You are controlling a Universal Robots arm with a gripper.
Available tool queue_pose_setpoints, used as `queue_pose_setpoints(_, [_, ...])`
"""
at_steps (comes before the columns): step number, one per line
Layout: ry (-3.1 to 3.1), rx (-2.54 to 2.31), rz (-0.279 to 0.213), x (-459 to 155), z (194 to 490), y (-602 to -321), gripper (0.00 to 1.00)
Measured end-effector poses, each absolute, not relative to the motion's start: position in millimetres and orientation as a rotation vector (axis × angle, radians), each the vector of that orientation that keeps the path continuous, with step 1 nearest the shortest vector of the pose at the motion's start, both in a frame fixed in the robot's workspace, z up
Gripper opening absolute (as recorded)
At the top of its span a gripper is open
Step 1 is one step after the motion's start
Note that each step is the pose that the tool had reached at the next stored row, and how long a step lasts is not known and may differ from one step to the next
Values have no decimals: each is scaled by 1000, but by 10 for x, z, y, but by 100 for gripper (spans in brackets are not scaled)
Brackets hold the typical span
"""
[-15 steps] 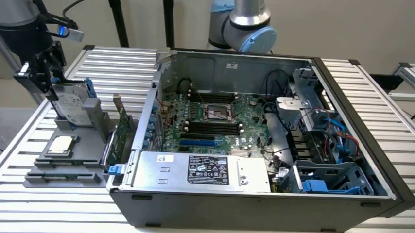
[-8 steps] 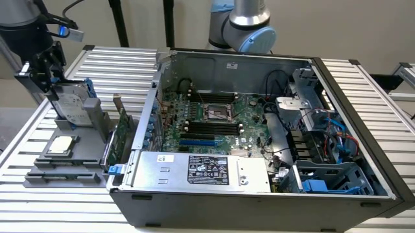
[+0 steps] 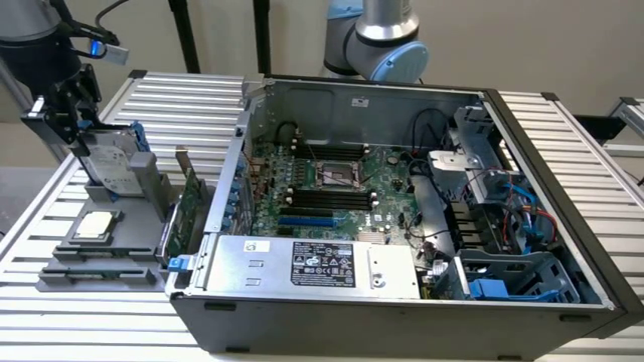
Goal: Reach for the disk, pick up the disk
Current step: 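Pick up the disk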
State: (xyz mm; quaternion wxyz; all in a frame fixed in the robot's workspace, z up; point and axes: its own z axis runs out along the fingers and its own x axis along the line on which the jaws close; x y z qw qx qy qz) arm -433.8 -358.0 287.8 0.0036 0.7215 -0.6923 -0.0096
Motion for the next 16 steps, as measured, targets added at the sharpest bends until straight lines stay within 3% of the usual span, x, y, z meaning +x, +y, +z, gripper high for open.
queue_pose_setpoints(2, [-2169,2262,-30,-4338,2878,-3579,51])
queue_pose_setpoints(4, [-2169,2263,-30,-4338,2878,-3579,51])
queue_pose_setpoints(5, [-2169,2263,-30,-4337,2878,-3579,45])
queue_pose_setpoints(9, [-2169,2263,-30,-4337,2878,-3579,45])
queue_pose_setpoints(11, [-2169,2263,-30,-4337,2879,-3579,42])
queue_pose_setpoints(12, [-2169,2263,-30,-4338,2879,-3579,36])
queue_pose_setpoints(16, [-2169,2263,-30,-4338,2879,-3581,33])
